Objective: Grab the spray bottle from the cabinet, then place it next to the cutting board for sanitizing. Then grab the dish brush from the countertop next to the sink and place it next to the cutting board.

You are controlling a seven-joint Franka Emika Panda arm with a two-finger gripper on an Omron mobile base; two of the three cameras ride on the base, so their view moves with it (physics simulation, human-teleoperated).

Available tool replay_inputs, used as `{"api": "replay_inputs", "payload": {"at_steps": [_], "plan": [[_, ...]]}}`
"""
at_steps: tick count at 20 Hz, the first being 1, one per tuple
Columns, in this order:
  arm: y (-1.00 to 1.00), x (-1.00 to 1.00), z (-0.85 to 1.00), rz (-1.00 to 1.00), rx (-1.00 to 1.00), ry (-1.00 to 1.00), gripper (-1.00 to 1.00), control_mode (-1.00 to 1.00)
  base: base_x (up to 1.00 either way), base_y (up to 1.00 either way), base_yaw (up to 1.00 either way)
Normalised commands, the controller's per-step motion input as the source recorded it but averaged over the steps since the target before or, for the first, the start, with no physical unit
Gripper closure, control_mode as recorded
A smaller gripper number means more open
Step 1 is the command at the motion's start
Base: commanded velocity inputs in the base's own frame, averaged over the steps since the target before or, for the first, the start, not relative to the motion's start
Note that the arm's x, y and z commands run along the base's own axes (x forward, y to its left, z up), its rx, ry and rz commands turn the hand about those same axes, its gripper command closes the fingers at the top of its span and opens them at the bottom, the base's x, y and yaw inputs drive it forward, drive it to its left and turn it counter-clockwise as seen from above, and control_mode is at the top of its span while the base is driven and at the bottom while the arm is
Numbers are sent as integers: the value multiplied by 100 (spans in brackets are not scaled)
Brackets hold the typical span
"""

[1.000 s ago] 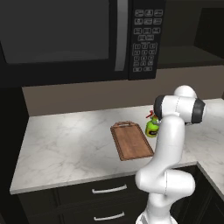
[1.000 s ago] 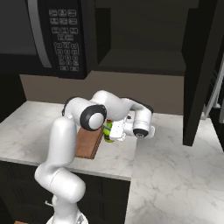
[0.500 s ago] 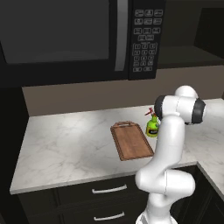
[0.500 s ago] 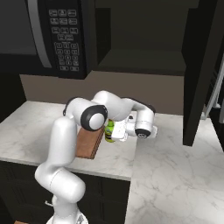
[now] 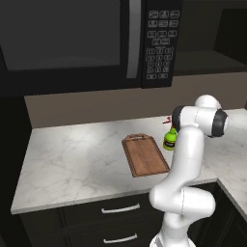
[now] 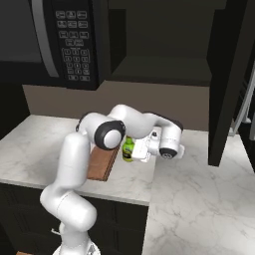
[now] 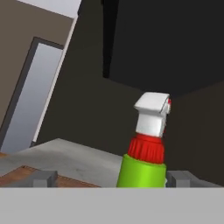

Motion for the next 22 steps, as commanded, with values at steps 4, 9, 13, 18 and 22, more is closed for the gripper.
{"api": "replay_inputs", "payload": {"at_steps": [4,9,13,18,22], "plan": [[-16,-1,1,-2,2,-3,-100,-100,0,0,0],[-7,0,0,-3,0,0,-100,-100,0,0,0],[-6,0,0,-4,0,0,-100,-100,0,0,0],[-19,-2,0,-6,0,-5,-100,-100,0,0,0],[-9,-47,24,-10,1,-20,-100,-100,0,0,0]]}}
